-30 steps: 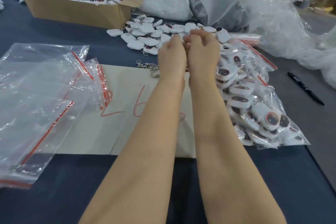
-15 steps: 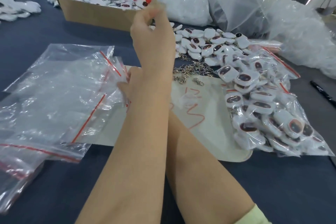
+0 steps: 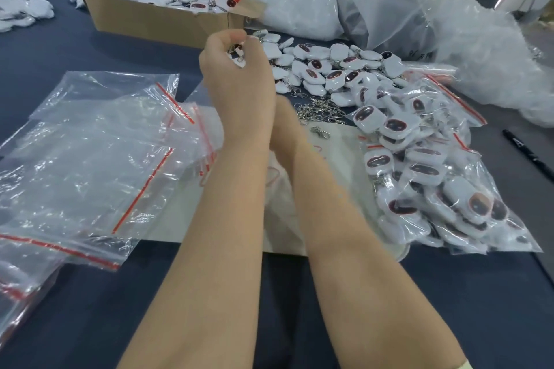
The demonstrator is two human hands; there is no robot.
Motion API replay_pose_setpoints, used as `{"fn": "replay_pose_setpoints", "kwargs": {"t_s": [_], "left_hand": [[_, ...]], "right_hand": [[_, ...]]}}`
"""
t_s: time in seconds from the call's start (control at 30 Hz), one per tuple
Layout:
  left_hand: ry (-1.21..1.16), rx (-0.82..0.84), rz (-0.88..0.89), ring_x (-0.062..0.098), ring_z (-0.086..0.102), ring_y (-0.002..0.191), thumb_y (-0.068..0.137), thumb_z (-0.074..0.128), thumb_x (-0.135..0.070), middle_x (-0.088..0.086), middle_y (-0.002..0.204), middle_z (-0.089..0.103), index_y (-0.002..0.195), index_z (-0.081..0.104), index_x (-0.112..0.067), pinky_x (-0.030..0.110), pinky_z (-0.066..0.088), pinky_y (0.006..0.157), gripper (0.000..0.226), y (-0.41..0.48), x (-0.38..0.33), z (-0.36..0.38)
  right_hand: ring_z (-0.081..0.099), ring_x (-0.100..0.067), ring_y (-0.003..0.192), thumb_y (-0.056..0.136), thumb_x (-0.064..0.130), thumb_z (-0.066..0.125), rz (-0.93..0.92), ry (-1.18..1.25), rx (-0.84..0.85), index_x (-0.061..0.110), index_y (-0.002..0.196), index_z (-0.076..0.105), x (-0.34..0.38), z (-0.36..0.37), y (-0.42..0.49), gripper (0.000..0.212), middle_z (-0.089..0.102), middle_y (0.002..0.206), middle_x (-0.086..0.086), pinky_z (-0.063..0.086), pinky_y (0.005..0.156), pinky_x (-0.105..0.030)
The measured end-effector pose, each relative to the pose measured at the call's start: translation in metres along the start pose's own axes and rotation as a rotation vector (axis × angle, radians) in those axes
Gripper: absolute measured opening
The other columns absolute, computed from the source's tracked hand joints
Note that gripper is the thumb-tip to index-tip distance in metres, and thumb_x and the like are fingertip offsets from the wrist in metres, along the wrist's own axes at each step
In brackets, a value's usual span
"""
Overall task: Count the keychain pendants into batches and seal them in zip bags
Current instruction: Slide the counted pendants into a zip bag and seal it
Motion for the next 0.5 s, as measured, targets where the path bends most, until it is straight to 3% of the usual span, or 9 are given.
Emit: {"fn": "replay_pose_setpoints", "kwargs": {"t_s": [0.07, 0.1, 0.17, 0.2, 0.3, 0.37, 0.43, 0.5], "left_hand": [[0.116, 0.042, 0.051, 0.02, 0.055, 0.101, 0.088, 0.053, -0.014, 0.009, 0.115, 0.058, 0.098, 0.056, -0.018, 0.032, 0.044, 0.096, 0.011, 0.0, 0.004, 0.005], [0.177, 0.089, 0.055, 0.019, 0.055, 0.098, 0.087, 0.054, -0.015, 0.009, 0.116, 0.056, 0.1, 0.057, -0.016, 0.027, 0.044, 0.093, 0.014, -0.001, 0.011, 0.01], [0.306, 0.227, 0.012, 0.01, 0.053, 0.09, 0.089, 0.055, -0.02, 0.004, 0.116, 0.054, 0.109, 0.056, -0.013, 0.011, 0.039, 0.077, 0.021, -0.007, 0.03, 0.025], [0.372, 0.302, -0.034, 0.011, 0.054, 0.092, 0.091, 0.054, -0.025, 0.002, 0.113, 0.056, 0.111, 0.055, -0.012, 0.012, 0.036, 0.072, 0.024, -0.011, 0.044, 0.031], [0.468, 0.408, -0.187, 0.02, 0.058, 0.099, 0.094, 0.05, -0.036, 0.002, 0.104, 0.062, 0.108, 0.057, -0.009, 0.022, 0.035, 0.073, 0.031, -0.022, 0.079, 0.037], [0.497, 0.385, -0.197, 0.019, 0.058, 0.096, 0.093, 0.052, -0.036, 0.004, 0.103, 0.064, 0.108, 0.06, -0.008, 0.022, 0.036, 0.073, 0.032, -0.02, 0.087, 0.034], [0.52, 0.38, -0.172, 0.02, 0.06, 0.098, 0.091, 0.056, -0.029, 0.005, 0.104, 0.066, 0.108, 0.061, -0.008, 0.022, 0.04, 0.077, 0.027, -0.017, 0.089, 0.033], [0.516, 0.394, -0.169, 0.024, 0.063, 0.097, 0.088, 0.057, -0.016, 0.007, 0.101, 0.068, 0.105, 0.063, -0.009, 0.028, 0.047, 0.084, 0.019, -0.016, 0.089, 0.033]], "right_hand": [[0.043, -0.003, 0.035, 0.088, -0.005, 0.054, 0.038, 0.118, -0.089, 0.01, 0.067, 0.042, 0.002, -0.029, -0.003, 0.029, 0.045, 0.057, -0.006, 0.04, 0.042, -0.013], [0.045, -0.003, 0.033, 0.088, -0.003, 0.056, 0.043, 0.157, -0.127, 0.01, 0.069, 0.042, 0.003, -0.042, -0.005, 0.027, 0.048, 0.058, -0.007, 0.042, 0.04, -0.016], [0.049, -0.008, 0.038, 0.089, -0.001, 0.057, 0.039, 0.124, -0.138, 0.005, 0.076, 0.049, 0.001, -0.057, -0.008, 0.017, 0.052, 0.06, -0.01, 0.047, 0.046, -0.022], [0.051, -0.012, 0.043, 0.09, -0.001, 0.055, 0.049, 0.058, -0.114, -0.001, 0.08, 0.055, -0.001, -0.062, -0.01, 0.01, 0.054, 0.063, -0.012, 0.05, 0.053, -0.026], [0.054, -0.019, 0.058, 0.089, 0.002, 0.05, 0.091, -0.218, 0.015, -0.003, 0.073, 0.063, -0.012, -0.071, -0.013, 0.021, 0.058, 0.064, -0.013, 0.052, 0.064, -0.035], [0.057, -0.02, 0.066, 0.088, 0.006, 0.052, 0.158, -0.215, 0.051, 0.002, 0.072, 0.062, -0.018, -0.073, -0.015, 0.019, 0.06, 0.068, -0.016, 0.052, 0.069, -0.037], [0.05, -0.025, 0.074, 0.089, 0.008, 0.056, 0.19, -0.171, 0.026, 0.0, 0.08, 0.062, -0.022, -0.075, -0.011, 0.014, 0.054, 0.076, -0.019, 0.044, 0.073, -0.038], [0.047, -0.024, 0.073, 0.088, 0.006, 0.059, 0.18, -0.234, 0.003, -0.007, 0.074, 0.063, -0.023, -0.076, -0.008, 0.019, 0.05, 0.074, -0.017, 0.041, 0.07, -0.037]]}}
Point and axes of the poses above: each hand's wrist, its own y-axis towards the middle knuckle, its own z-axis out of the palm, x = y × z, the point moved 6 cm from there along y, towards the middle knuckle
